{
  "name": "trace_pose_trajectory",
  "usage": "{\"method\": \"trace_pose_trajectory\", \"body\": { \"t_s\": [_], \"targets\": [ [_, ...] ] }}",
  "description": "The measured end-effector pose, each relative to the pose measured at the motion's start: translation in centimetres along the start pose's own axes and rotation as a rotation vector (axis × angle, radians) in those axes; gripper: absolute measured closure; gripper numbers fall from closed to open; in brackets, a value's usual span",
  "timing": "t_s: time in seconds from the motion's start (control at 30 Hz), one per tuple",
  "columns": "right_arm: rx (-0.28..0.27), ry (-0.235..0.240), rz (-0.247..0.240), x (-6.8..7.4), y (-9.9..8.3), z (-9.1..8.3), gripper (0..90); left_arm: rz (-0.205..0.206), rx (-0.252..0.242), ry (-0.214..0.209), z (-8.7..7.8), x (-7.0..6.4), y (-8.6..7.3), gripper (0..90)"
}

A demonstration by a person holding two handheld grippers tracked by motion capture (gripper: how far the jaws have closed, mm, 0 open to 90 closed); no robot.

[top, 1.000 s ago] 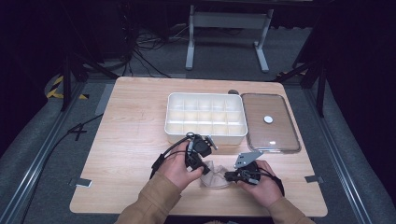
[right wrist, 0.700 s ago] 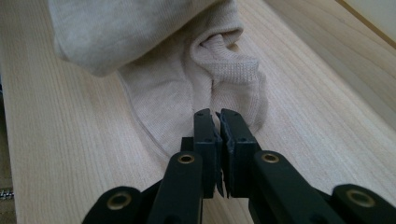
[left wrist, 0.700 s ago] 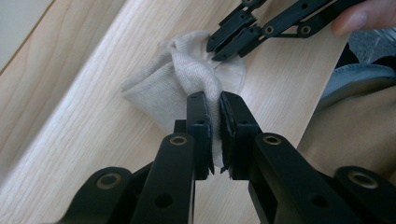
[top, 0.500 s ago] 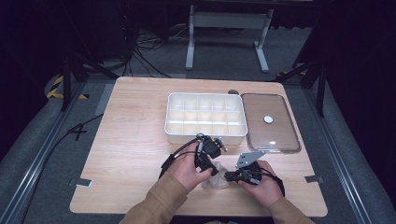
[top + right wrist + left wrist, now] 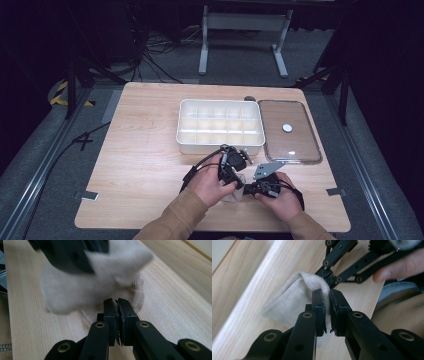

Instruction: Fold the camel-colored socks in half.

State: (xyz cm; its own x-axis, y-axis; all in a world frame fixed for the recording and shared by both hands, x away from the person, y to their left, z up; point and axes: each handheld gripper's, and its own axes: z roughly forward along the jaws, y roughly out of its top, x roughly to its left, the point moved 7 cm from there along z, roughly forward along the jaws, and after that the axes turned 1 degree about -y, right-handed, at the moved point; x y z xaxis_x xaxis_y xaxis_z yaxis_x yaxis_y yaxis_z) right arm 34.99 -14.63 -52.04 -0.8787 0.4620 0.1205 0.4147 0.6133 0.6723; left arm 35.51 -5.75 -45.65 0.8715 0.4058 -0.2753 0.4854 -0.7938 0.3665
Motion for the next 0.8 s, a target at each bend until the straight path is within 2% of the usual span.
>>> {"method": "trace_pose_trajectory", "body": {
  "t_s": [0.07,0.13,0.23,0.33,0.37,0.47,0.63,0.7,0.8],
  "targets": [
    [-0.006,0.004,0.001,-0.1,-0.1,0.0,85.7,-0.005,-0.002,-0.010,0.5,-0.1,0.3,82.7],
    [-0.016,0.012,0.013,-0.1,-0.2,-0.1,85.6,-0.004,0.021,0.001,0.9,0.0,0.2,82.5],
    [-0.022,0.030,0.027,-0.3,-0.4,-0.2,85.5,-0.029,0.022,0.001,0.4,0.3,0.0,82.3],
    [-0.024,0.028,0.029,-0.4,-0.4,-0.2,85.4,-0.037,0.024,0.013,0.5,0.6,-0.2,81.2],
    [-0.022,0.028,0.024,-0.3,-0.4,-0.3,85.2,-0.051,0.024,0.015,0.6,0.7,-0.2,80.2],
    [-0.015,0.018,0.017,-0.3,-0.3,-0.4,84.1,-0.064,0.011,0.014,0.8,0.9,-0.2,73.9],
    [-0.008,0.017,0.014,-0.2,-0.3,-0.6,82.9,-0.064,-0.008,0.002,0.5,0.7,-0.1,69.0],
    [-0.007,0.016,0.013,-0.2,-0.3,-0.8,82.7,-0.057,-0.030,-0.024,-0.2,0.5,0.0,67.4],
    [-0.003,0.015,0.019,-0.3,-0.4,-1.4,82.7,-0.047,-0.059,-0.001,-1.3,0.3,0.0,66.7]
  ]
}}
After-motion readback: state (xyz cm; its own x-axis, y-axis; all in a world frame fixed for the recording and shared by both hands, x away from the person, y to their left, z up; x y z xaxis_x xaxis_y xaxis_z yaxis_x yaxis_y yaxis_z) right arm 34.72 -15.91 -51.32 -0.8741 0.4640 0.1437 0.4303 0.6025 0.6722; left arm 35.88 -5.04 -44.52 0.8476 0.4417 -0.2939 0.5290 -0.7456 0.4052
